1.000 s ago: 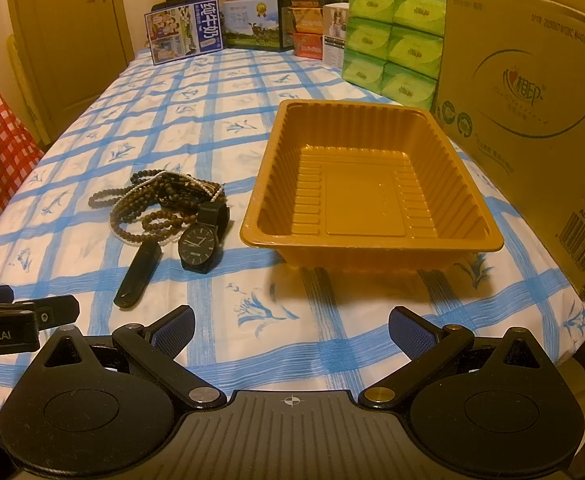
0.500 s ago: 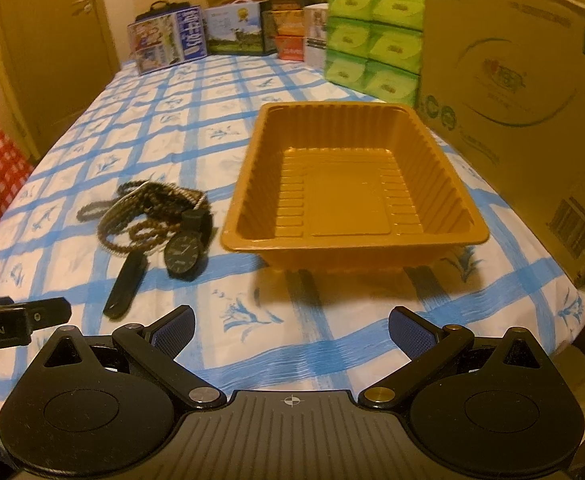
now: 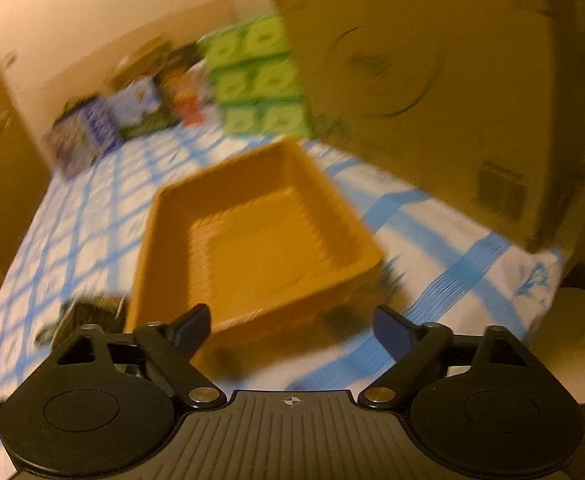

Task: Organize jewelry
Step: 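Grasp the orange tray rim with the right tool and tilt it up, then grasp the black cylinder with the left tool while the right tool holds the tray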

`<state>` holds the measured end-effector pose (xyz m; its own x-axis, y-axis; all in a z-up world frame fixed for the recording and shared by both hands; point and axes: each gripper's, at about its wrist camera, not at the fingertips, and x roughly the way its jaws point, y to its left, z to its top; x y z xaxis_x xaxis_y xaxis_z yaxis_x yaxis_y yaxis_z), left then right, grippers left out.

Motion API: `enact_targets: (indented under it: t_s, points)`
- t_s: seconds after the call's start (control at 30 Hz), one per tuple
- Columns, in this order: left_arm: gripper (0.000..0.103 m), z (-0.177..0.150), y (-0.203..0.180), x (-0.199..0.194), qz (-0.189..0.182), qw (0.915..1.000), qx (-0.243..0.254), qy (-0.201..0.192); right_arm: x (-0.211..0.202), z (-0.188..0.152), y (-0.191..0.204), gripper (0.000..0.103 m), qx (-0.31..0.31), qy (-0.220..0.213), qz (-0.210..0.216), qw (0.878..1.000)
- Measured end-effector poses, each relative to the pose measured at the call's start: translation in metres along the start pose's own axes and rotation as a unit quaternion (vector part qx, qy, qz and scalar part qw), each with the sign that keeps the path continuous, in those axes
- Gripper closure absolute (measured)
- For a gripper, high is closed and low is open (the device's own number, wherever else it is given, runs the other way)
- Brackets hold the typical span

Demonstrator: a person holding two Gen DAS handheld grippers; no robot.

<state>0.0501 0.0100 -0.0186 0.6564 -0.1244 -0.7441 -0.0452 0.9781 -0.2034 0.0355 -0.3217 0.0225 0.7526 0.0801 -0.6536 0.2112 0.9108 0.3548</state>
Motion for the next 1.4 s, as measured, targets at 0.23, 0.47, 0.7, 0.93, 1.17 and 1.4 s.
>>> enact_targets:
  t_s: [0.23, 0.47, 0.7, 0.93, 1.17, 1.4]
  points:
    - [0.024, 0.002, -0.002, 0.012, -0.01, 0.9999, -0.005, 0.0, 0.028, 0.03, -0.04, 0.037, 0.039, -0.03, -0.006, 0.999]
    - [0.024, -0.001, -0.004, 0.023, -0.022, 0.9997, -0.012, 0.007, 0.062, 0.033, -0.064, 0.057, 0.075, -0.025, 0.012, 0.997]
    - [0.024, -0.001, -0.004, 0.027, -0.031, 0.9994, -0.014, 0.003, 0.085, 0.031, -0.072, 0.076, 0.105, -0.01, 0.03, 0.994]
    - [0.024, -0.001, -0.004, 0.028, -0.032, 0.9994, -0.012, 0.003, 0.09, 0.031, -0.069, 0.091, 0.115, -0.007, 0.031, 0.993]
    - [0.028, -0.003, -0.005, 0.028, -0.032, 0.9995, 0.006, -0.002, 0.084, 0.041, -0.054, 0.094, 0.071, -0.014, 0.019, 0.997]
    - [0.042, -0.005, -0.011, 0.033, -0.031, 0.9984, 0.047, -0.002, 0.064, 0.041, -0.019, 0.095, -0.06, -0.057, -0.006, 0.997]
